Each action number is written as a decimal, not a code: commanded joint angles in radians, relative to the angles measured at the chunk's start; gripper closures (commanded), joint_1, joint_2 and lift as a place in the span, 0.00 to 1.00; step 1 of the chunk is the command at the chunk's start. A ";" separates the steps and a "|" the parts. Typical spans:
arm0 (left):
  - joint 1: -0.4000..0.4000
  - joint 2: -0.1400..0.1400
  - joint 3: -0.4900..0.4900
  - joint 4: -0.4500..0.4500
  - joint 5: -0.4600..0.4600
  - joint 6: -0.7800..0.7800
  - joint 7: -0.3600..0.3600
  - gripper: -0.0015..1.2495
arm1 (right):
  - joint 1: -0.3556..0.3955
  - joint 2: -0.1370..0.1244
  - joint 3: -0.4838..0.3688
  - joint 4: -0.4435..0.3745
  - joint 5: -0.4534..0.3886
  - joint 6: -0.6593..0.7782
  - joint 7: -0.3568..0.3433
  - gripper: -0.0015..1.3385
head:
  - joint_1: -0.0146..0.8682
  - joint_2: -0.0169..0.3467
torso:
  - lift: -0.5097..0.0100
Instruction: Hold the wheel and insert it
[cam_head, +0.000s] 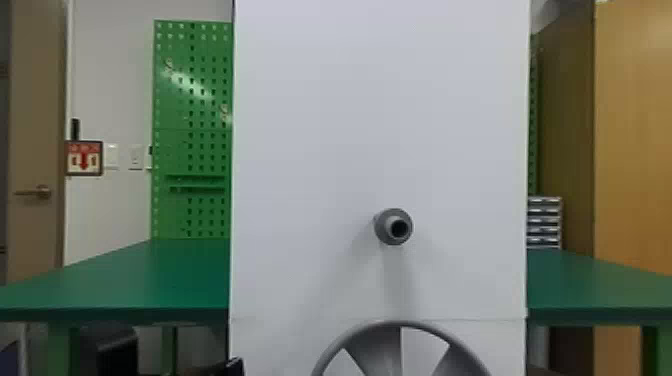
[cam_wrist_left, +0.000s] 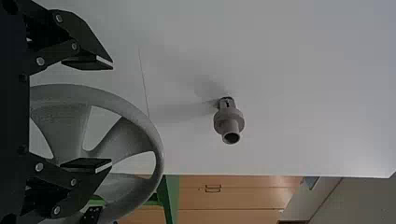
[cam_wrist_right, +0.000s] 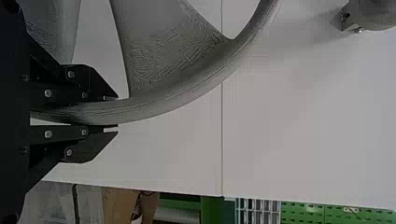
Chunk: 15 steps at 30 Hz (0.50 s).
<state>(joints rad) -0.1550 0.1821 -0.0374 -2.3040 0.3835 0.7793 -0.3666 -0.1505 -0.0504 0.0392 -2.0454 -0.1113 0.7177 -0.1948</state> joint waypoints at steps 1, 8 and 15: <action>0.000 0.000 -0.001 0.000 0.000 0.000 0.000 0.40 | -0.046 -0.005 -0.004 -0.042 -0.002 0.117 0.000 0.81 | 0.02 0.07 | 0.03; -0.001 0.002 -0.003 0.000 0.000 0.000 0.000 0.40 | -0.107 -0.009 -0.001 -0.073 0.004 0.169 0.000 0.81 | 0.02 0.07 | 0.03; -0.001 0.002 -0.004 0.000 0.000 0.000 0.000 0.40 | -0.182 -0.009 0.001 -0.124 0.019 0.261 0.000 0.81 | 0.02 0.07 | 0.03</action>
<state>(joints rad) -0.1565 0.1833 -0.0405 -2.3040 0.3834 0.7793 -0.3666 -0.2935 -0.0605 0.0393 -2.1415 -0.1018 0.9265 -0.1948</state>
